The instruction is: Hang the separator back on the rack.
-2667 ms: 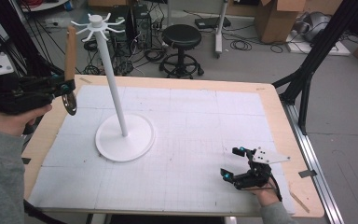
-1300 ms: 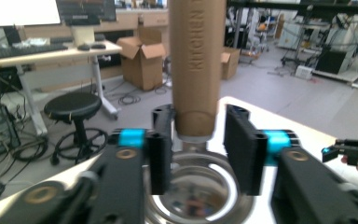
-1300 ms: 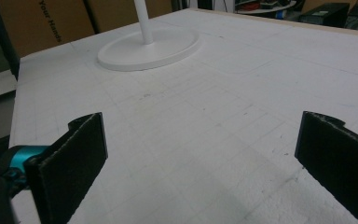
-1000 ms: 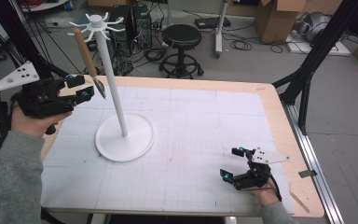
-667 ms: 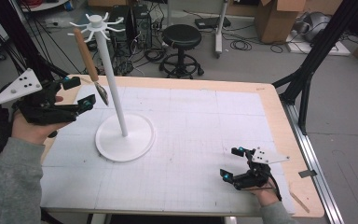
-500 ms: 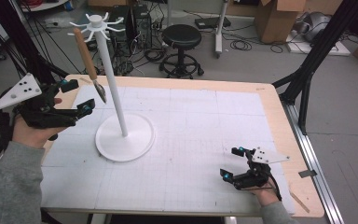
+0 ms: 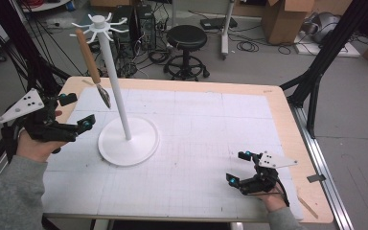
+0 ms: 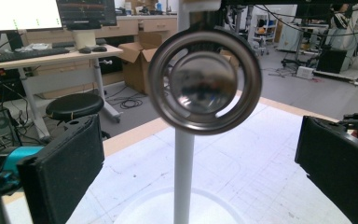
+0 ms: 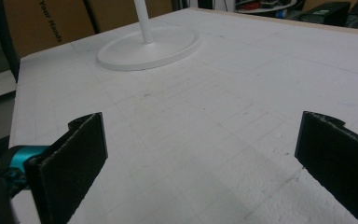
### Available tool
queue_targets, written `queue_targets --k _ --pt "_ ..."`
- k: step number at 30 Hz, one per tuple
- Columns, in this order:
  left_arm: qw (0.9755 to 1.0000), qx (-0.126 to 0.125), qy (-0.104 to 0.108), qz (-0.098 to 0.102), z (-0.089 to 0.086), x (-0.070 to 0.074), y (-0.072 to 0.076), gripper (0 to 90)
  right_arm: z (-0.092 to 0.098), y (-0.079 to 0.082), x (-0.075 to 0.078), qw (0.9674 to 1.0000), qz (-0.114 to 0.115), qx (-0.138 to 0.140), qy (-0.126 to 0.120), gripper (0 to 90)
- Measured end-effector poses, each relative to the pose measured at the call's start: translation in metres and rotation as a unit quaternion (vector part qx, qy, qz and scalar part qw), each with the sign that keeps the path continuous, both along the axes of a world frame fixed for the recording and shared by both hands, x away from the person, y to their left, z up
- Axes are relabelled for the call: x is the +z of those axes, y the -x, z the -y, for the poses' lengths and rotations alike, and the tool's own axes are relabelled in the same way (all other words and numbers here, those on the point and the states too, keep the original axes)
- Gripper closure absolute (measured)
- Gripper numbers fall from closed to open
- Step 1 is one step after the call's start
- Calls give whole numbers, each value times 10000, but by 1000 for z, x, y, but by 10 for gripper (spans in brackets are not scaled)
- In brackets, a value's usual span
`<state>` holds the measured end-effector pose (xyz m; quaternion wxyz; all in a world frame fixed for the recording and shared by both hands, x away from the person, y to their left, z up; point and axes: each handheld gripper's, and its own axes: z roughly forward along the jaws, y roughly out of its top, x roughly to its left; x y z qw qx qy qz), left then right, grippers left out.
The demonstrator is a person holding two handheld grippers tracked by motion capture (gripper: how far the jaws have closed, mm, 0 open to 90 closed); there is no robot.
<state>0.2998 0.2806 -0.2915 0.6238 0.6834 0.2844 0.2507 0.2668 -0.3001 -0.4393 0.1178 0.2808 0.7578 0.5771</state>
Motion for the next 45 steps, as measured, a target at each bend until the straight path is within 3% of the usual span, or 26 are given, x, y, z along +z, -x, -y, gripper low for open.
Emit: queue_targets --k 10,22,26,30,37,45 --pt "9999 7 106 -91 -4 -24 4 17 2 1 1 10000 45 -30 -18 13" --pt "9997 76 32 -218 0 -55 9 17 2 1 1 10000 38 -42 -21 13" --pt "9995 182 -84 -225 1 -64 12 17 2 1 1 10000 48 -33 -21 14" --pt "9994 171 -47 -282 0 -74 15 17 2 1 1 10000 20 -58 -27 14" --pt "9991 219 49 -361 -2 -83 17 17 2 1 1 10000 16 -53 -40 14" --pt "9988 221 9 -432 -3 -94 20 17 3 1 1 10000 43 -61 -35 13"
